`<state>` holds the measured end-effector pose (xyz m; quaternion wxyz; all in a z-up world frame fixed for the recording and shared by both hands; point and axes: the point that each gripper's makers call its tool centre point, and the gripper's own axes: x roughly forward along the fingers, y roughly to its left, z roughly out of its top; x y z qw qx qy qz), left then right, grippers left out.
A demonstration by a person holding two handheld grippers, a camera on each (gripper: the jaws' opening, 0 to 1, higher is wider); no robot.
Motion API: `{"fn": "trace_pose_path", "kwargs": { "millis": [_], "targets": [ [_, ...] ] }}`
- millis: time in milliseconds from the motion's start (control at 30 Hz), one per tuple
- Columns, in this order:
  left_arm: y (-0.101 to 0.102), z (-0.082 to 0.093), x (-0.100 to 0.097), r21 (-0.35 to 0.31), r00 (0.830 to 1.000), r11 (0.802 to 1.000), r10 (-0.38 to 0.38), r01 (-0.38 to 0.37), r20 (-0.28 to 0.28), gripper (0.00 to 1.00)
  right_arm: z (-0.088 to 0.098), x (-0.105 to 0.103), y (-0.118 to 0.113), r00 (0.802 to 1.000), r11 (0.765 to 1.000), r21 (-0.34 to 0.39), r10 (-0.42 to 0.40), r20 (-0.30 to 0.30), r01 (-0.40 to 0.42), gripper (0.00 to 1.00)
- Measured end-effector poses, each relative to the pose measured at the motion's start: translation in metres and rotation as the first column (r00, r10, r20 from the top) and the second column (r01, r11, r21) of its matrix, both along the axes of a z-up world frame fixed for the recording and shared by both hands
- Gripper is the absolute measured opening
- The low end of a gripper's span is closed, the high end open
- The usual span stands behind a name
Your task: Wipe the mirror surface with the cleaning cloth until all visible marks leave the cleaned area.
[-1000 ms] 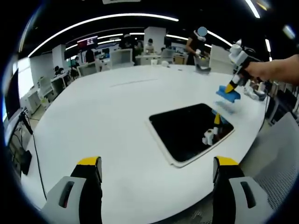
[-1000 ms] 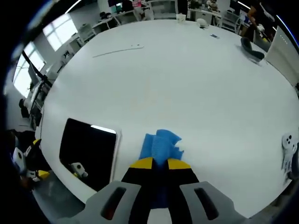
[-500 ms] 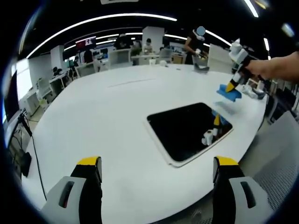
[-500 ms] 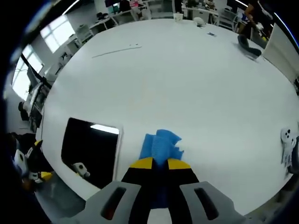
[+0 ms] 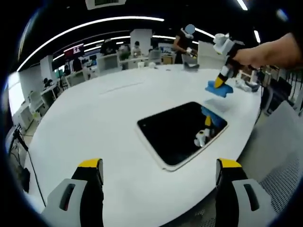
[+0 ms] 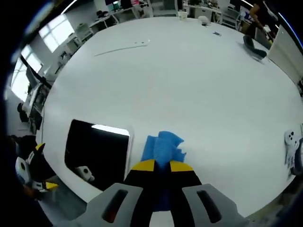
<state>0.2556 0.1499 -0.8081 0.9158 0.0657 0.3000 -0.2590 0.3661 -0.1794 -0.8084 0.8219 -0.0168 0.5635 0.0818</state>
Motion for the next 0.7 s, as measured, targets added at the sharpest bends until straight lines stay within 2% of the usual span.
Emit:
{"fn": "trace_pose_path", "kwargs": {
  "millis": [100, 200, 300, 367, 500, 567, 633, 700],
  "targets": [
    [-0.003, 0.000, -0.001, 0.014, 0.999, 0.999, -0.032, 0.032, 0.010, 1.00, -0.003, 0.006, 0.005, 1.000, 1.000, 0.002, 0.005, -0.014, -0.005, 0.04],
    [0.002, -0.001, -0.001, 0.027, 1.000, 1.000, -0.009, 0.009, 0.001, 1.00, -0.001, 0.010, 0.011, 1.000, 1.000, 0.003, 0.016, -0.016, -0.016, 0.04],
    [-0.001, -0.002, -0.003, 0.043, 1.000, 0.999, -0.028, 0.028, 0.000, 0.99, -0.006, 0.013, 0.015, 0.999, 1.000, 0.006, 0.030, -0.026, -0.029, 0.04],
    [-0.001, 0.005, 0.000, 0.005, 1.000, 1.000, -0.011, 0.011, 0.026, 0.99, -0.009, 0.014, 0.016, 0.999, 0.999, -0.001, 0.039, -0.025, -0.039, 0.04],
    [0.007, -0.005, -0.002, 0.029, 1.000, 0.999, 0.015, -0.014, -0.024, 0.99, -0.011, 0.011, 0.019, 0.999, 0.999, 0.022, 0.035, -0.030, -0.035, 0.04],
    [0.008, -0.005, -0.001, -0.007, 0.998, 0.999, 0.046, -0.046, -0.040, 0.99, -0.012, 0.010, 0.020, 0.999, 0.999, 0.027, 0.039, -0.031, -0.038, 0.04],
    [0.005, -0.003, -0.002, -0.007, 0.999, 1.000, 0.029, -0.029, -0.032, 0.99, -0.015, 0.010, 0.021, 0.998, 0.999, 0.025, 0.047, -0.029, -0.046, 0.04],
    [0.004, -0.009, -0.005, 0.025, 0.998, 1.000, 0.018, -0.016, -0.061, 0.99, -0.017, 0.010, 0.023, 0.998, 0.998, 0.036, 0.045, -0.037, -0.044, 0.04]
  ]
}}
